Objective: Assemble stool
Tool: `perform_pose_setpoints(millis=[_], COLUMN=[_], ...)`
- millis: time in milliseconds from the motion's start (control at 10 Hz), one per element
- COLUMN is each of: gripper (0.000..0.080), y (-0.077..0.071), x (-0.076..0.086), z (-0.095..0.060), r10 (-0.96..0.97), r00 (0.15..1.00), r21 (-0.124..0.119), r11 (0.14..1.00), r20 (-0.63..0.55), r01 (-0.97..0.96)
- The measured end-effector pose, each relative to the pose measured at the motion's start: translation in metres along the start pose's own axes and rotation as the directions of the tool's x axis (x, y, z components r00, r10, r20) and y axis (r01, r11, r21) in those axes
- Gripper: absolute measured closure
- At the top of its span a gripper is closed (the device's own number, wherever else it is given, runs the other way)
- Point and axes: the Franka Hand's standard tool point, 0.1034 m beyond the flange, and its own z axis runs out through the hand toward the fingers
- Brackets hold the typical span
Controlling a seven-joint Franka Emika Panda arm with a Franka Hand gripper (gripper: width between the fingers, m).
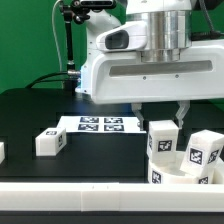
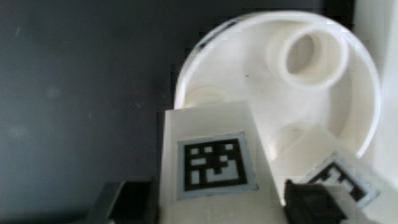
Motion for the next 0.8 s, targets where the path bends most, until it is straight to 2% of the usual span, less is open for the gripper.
perform_pose_setpoints(millis=[200,400,800], gripper=[0.0459,0.0459,0.0459], y=[-0.0013,-0.0037,-0.0083], x=[-0.0011,-0.0042,-0.0051], z=[0.0003,0.0022,0.0024], r10=[0.206,0.397,0.718], r00=[0.978,0.918,0.695], r21=[0.005,0.019,0.039], r11=[0.979,0.918,0.694], r20=[-0.011,0.001,0.038], r01=[-0.206,-0.397,-0.719])
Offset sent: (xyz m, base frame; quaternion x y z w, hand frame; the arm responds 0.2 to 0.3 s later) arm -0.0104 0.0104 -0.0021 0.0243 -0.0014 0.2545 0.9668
